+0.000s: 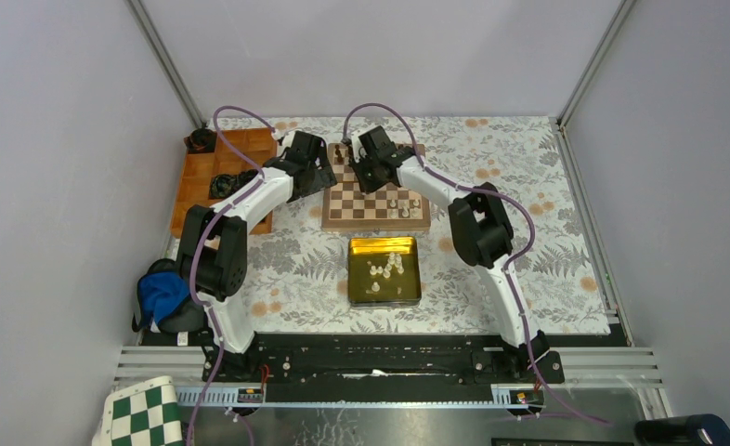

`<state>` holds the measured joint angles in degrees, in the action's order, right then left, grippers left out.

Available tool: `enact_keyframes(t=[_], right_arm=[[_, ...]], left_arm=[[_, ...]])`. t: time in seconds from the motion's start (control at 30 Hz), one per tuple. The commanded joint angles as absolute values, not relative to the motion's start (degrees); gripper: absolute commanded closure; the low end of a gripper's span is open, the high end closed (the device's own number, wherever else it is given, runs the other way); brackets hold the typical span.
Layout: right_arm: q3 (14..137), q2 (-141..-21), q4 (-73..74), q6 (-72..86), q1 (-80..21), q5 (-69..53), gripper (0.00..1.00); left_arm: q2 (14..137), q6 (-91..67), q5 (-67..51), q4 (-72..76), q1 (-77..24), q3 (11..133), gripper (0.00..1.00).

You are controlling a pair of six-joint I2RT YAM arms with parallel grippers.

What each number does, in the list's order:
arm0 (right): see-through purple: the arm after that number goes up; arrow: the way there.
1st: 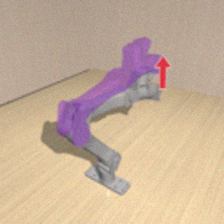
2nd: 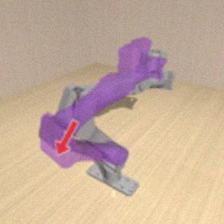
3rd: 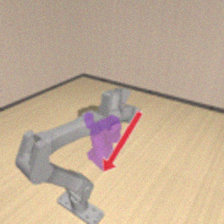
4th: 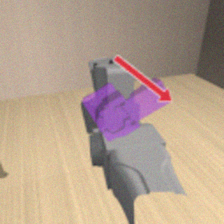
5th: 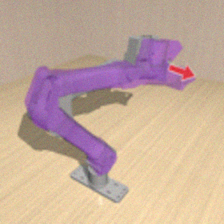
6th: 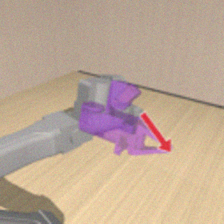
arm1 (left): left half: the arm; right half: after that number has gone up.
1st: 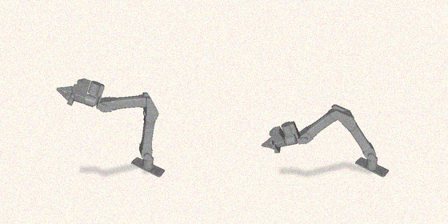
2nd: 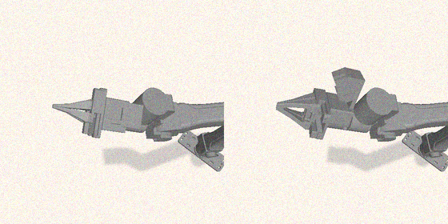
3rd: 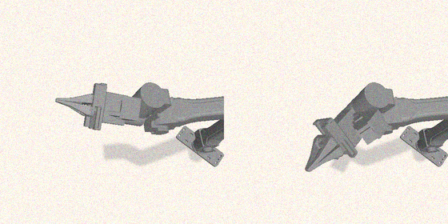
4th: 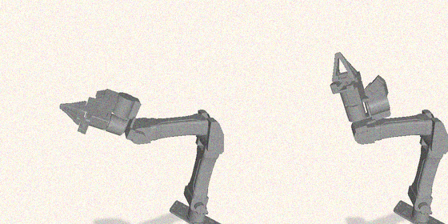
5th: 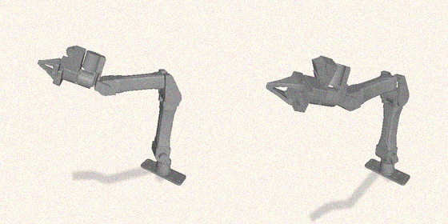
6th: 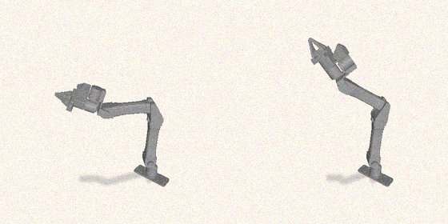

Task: Set up the chess pieces on the board
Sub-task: Pick up the chess piece from the chessboard, then place the chess piece on the chessboard.

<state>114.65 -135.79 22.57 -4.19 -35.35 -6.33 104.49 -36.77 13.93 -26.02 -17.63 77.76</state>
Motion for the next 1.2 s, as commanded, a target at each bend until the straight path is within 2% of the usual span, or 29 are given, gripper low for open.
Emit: enact_keyframes(t=[0.0,0.53,1.17], right_arm=[[111.9,-129.8,21.8,-5.4,-35.9,-2.8,0.94],[97.8,-120.3,16.7,-4.4,-35.8,-0.3,0.97],[94.7,-119.6,15.4,-3.7,-35.8,-0.3,0.97]], left_arm=[[102.5,-37.8,14.7,-24.8,-17.6,77.5,0.05],[102.3,-37.9,15.0,-24.8,-19.0,77.6,0.05],[103.0,-37.8,16.1,-26.1,-20.0,79.0,0.05]])
